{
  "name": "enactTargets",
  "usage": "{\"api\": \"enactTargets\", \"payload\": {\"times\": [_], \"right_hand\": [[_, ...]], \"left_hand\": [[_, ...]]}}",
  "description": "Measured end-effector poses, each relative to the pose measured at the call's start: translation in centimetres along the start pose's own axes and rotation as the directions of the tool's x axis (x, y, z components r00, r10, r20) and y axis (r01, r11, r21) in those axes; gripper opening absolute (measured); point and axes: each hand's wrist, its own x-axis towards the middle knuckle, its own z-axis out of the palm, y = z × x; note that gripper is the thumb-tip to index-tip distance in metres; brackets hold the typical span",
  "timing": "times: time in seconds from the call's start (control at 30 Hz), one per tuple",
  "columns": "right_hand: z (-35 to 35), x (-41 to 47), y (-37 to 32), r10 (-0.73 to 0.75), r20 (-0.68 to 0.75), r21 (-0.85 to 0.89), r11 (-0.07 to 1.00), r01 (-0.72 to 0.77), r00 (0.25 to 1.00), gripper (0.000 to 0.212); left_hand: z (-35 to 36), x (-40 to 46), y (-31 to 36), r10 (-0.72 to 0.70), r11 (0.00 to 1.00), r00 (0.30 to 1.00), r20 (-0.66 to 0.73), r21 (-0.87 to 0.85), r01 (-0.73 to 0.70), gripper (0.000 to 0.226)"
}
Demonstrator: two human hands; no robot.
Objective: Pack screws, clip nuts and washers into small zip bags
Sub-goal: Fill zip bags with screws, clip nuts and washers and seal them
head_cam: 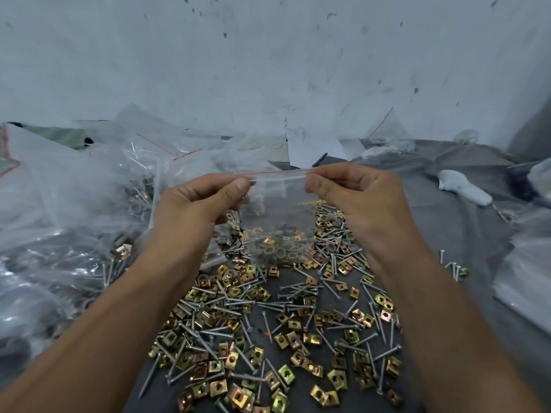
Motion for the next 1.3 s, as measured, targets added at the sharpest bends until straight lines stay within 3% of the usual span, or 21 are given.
{"api": "enactTargets", "payload": {"times": [0.37, 0.53, 0.77, 1.1, 1.3], "right_hand": [[-0.1, 0.2, 0.7, 0.03, 0.026, 0.04, 0.999, -0.031, 0.999, 0.012], [0.0, 0.1, 0.7, 0.01, 0.027, 0.065, 0.998, -0.011, 1.0, 0.014], [0.5, 0.1, 1.1, -0.002, 0.05, 0.021, 1.0, 0.001, 0.999, 0.009], [2.1, -0.1, 2.3, 0.02, 0.07, 0.306, 0.951, -0.04, 0.997, 0.021], [2.4, -0.1, 3.2, -0.032, 0.104, 0.143, 0.99, 0.017, 0.994, 0.027]], "left_hand": [[1.1, -0.2, 0.1, -0.001, 0.998, 0.999, -0.042, -0.067, -0.002, 0.021], [1.3, -0.1, 0.0, 0.04, 0.997, 0.997, -0.059, -0.067, -0.044, 0.006], [1.3, 0.0, 0.0, 0.039, 0.996, 0.995, -0.093, -0.081, -0.046, 0.007], [1.9, -0.3, -0.2, 0.04, 0.997, 0.997, -0.07, -0.068, -0.045, 0.01], [1.7, -0.3, -0.3, 0.045, 0.999, 0.996, -0.075, -0.021, -0.047, 0.004]]}}
